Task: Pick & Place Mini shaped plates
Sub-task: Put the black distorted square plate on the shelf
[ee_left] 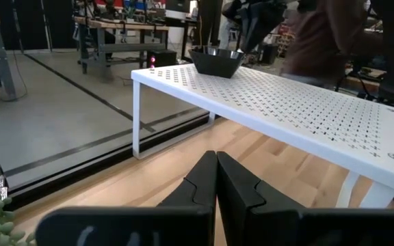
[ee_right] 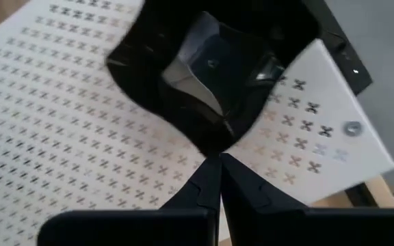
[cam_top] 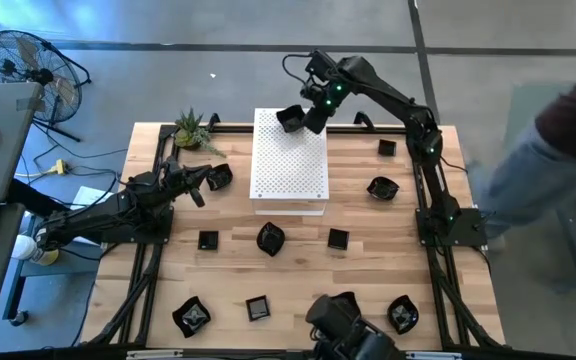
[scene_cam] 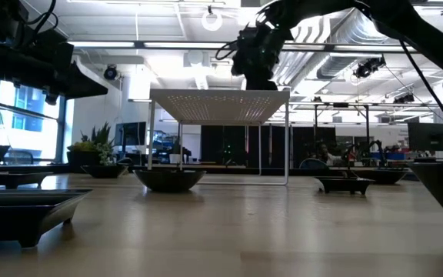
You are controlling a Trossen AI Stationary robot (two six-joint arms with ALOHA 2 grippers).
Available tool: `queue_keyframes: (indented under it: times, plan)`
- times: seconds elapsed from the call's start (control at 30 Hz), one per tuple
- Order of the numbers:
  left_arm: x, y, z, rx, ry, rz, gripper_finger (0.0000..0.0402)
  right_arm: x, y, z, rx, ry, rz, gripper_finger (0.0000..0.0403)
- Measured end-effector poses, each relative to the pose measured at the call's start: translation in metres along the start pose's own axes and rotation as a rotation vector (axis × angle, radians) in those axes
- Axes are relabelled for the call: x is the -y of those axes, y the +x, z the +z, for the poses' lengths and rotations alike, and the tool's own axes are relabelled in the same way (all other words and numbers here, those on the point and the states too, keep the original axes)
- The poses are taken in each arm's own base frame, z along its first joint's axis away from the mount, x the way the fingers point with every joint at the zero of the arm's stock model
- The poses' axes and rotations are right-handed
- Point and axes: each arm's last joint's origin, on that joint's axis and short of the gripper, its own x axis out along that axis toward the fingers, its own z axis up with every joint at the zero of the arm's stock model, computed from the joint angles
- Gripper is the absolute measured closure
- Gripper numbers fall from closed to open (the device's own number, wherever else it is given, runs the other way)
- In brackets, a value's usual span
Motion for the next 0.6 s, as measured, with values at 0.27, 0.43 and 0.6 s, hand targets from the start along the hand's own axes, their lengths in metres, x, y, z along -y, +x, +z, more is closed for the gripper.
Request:
queue_keyframes:
  times: [0.27, 0.43, 0.6]
  plan:
    - [0.0, 0.0, 0.0, -0.001, 0.0, 0.002, 0.0401, 0.004, -0.001, 0.002, 0.028, 0.018, -0.028, 0.0399]
    - [0.0, 0.0, 0.0, -0.001, 0.001, 0.002, 0.0401, 0.007, -0.001, 0.005, 0.052, 0.043, -0.098, 0.0401]
    - [0.0, 0.0, 0.0, -0.002, 0.001, 0.002, 0.0401, 0.015, -0.001, 0.012, 0.128, 0.093, -0.169, 0.0399]
